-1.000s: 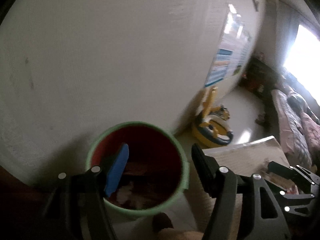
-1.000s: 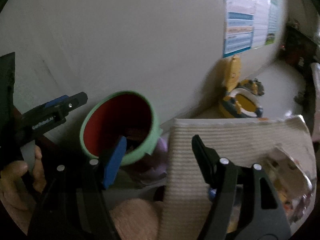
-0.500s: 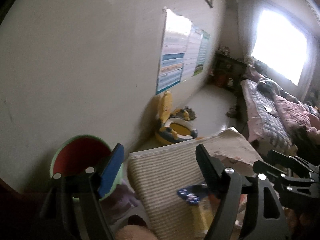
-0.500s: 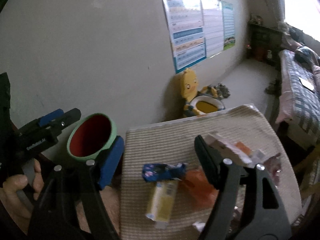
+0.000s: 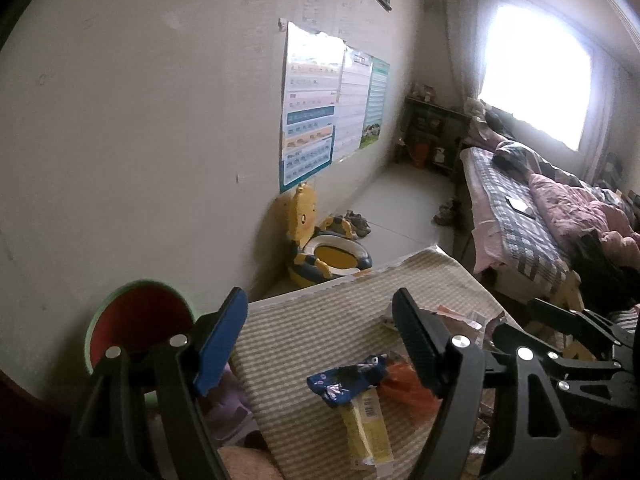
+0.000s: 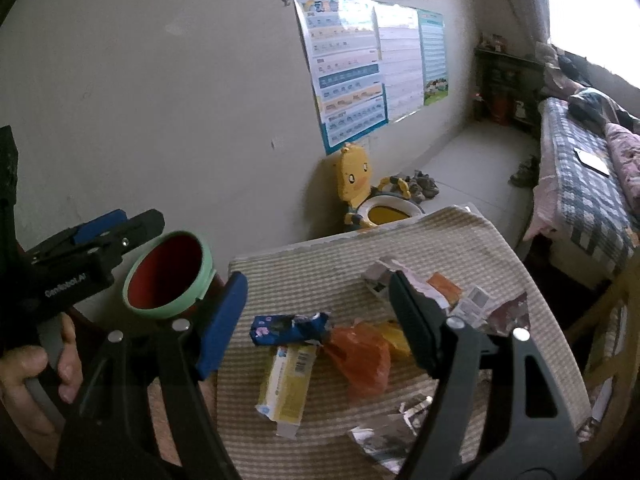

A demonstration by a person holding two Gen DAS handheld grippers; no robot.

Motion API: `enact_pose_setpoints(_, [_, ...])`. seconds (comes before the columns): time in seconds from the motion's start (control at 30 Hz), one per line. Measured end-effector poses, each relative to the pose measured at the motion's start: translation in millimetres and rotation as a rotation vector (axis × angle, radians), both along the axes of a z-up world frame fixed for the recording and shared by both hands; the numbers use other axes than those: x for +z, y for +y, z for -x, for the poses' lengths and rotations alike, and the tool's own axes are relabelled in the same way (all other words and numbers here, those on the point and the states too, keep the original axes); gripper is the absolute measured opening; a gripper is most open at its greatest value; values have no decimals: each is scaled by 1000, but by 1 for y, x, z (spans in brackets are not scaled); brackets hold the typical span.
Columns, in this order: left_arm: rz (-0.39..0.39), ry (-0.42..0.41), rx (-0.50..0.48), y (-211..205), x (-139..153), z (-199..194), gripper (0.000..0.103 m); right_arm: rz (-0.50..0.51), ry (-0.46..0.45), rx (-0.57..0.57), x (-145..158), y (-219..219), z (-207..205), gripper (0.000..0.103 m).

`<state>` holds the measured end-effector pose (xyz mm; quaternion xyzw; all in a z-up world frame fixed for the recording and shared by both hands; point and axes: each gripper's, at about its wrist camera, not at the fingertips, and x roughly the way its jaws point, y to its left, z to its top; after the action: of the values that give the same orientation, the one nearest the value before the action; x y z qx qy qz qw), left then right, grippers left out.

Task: Collect trash
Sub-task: 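Move both open tools back from the bucket to the table, then grasp the blue flowered snack bag with the left tool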

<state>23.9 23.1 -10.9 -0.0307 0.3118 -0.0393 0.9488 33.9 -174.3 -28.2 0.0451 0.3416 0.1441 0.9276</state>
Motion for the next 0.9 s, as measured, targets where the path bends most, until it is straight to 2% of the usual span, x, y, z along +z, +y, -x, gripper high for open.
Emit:
enact_pose_setpoints(0.2, [1,25,-27,-8,-9,-3,72,16,22,-56,-7,-28,-5,75])
enact_pose_setpoints(0.43, [22,94,-58,-15,-37,-15,72,65,81,-190,-22,-80,-22,75])
enact_pose_setpoints(0.57, [24,133,-73,-17,-56,-23,72,76,147,-243,-47,-103,-35,75])
enact_pose_setpoints(0.73, [33,199,-85,-10,-86,-35,72,16,249,-273,-84,-119,-45,75])
enact_pose_setpoints(0.83, [36,245,-153,-9,-108,-44,72,19,274,-264,-96,-116,-47,75])
enact_pose_setpoints(0.9, [0,280,-208,-13,-124,-51,72,14,292,-257,-105,-116,-46,75])
